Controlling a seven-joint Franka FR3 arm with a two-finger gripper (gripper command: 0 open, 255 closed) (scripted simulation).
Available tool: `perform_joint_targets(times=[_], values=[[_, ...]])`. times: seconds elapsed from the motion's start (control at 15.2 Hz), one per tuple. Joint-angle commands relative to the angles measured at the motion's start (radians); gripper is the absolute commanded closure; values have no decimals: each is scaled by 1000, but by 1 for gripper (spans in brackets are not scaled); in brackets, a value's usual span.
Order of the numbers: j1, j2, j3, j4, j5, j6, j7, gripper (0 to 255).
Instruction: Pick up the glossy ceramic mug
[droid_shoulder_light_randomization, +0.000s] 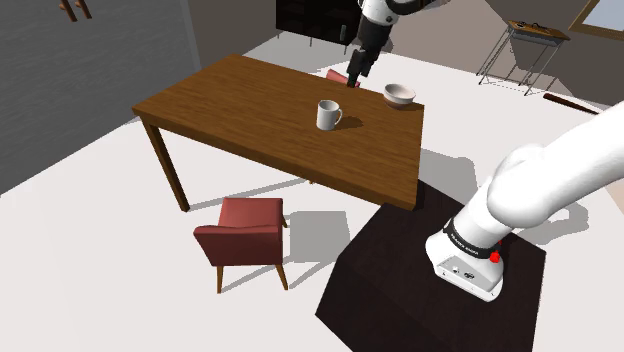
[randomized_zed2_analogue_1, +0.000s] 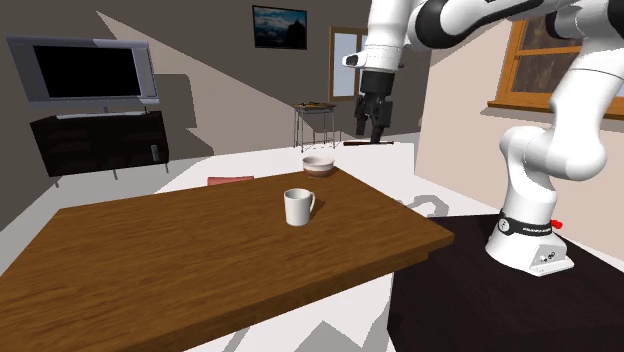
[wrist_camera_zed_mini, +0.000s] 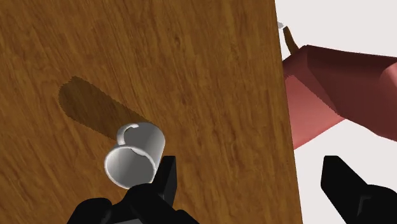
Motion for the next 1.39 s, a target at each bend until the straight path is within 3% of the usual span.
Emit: perform_joint_targets(times=[0.0,0.66,1.32], values=[[-6,63,-9,14,-6,39,-11,0],[-37,427,-44,200,-20,167,-57,0],[-74,792,-63,491,-18,196,-95,0]])
